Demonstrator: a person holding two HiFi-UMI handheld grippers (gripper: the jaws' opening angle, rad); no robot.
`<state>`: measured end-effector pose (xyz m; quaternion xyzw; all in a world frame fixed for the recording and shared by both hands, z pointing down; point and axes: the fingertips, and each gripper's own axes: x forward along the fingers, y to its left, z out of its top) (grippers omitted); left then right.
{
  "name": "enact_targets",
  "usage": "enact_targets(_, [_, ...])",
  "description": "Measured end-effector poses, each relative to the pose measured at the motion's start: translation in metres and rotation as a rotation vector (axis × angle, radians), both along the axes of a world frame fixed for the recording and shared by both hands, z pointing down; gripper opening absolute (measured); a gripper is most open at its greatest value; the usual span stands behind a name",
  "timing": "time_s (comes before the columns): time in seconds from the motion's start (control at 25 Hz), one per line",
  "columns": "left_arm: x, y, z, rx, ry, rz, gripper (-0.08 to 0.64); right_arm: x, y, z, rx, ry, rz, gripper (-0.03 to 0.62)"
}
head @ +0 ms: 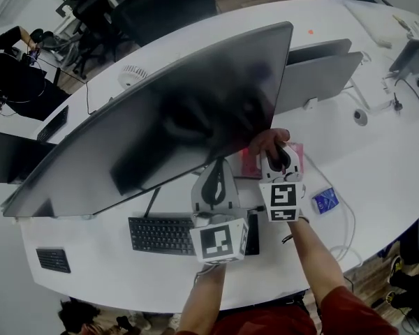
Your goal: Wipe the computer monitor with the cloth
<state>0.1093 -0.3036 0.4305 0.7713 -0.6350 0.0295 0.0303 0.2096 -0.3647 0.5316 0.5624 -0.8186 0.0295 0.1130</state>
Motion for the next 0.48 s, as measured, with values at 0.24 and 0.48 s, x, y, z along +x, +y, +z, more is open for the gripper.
enact_targets(0.24, [-0.002,0.003,-0.006,-0.003,0.011,0.008,0.023,0.005,0.004,-0.007,0.003,-0.010,0.020,0.078])
enact_targets(0.48, [-0.011,0.015,-0.020,0.010,0.010,0.004,0.023,0.011,0.014,-0.036,0.029,-0.040,0.050,0.078])
